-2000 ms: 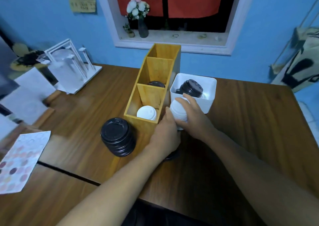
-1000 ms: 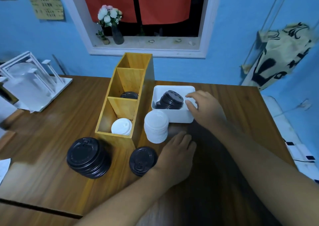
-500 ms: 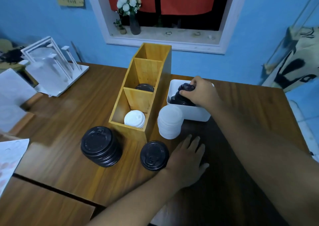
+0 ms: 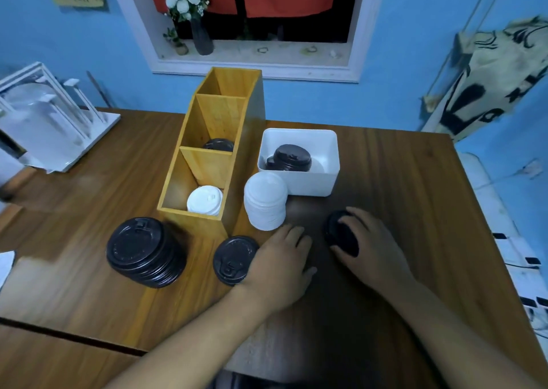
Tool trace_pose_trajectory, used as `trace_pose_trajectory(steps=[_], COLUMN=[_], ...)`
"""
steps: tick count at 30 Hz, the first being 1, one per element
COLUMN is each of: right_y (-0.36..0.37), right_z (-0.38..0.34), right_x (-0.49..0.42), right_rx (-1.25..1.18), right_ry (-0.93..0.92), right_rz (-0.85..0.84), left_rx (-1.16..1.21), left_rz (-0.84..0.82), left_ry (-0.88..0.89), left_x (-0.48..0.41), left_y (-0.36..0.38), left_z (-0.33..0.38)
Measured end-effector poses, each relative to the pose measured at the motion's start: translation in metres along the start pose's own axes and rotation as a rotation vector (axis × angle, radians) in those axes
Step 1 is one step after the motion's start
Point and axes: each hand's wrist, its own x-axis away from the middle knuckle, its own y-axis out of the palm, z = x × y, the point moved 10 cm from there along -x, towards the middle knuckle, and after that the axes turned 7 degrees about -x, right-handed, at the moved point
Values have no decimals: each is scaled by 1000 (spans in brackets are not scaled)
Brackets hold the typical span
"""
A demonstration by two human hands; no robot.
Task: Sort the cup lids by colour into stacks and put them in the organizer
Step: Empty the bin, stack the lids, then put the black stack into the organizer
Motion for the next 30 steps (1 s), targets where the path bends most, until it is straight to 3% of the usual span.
trace_pose_trajectory(steps=[4,7,9,13,16,25,30], right_y=[16,17,17,17,16,16,15], right_z=[7,7,7,6,6,5,6], right_x=[11,12,11,12,13,12,13], right_rx=[-21,-22,-8,12,2,2,-6], right_ry=[20,21,17,6,-14,-17,-32], right_rz=[0,12,20,33,43,62,72], left_rx=[161,144,115,-25,-79,-24,-2], left_rz=[287,381,281,-124,-263,-215,-67], left_ry=[7,-97,-193,-269,-267,-337,-367], left_x=[-20,-67,-109,-162,-175,-180,-159], left_y=[-74,-125,-133,-102,-76,-66,-111], left_z=[-22,-54,-80,-99,-105,-119,-108])
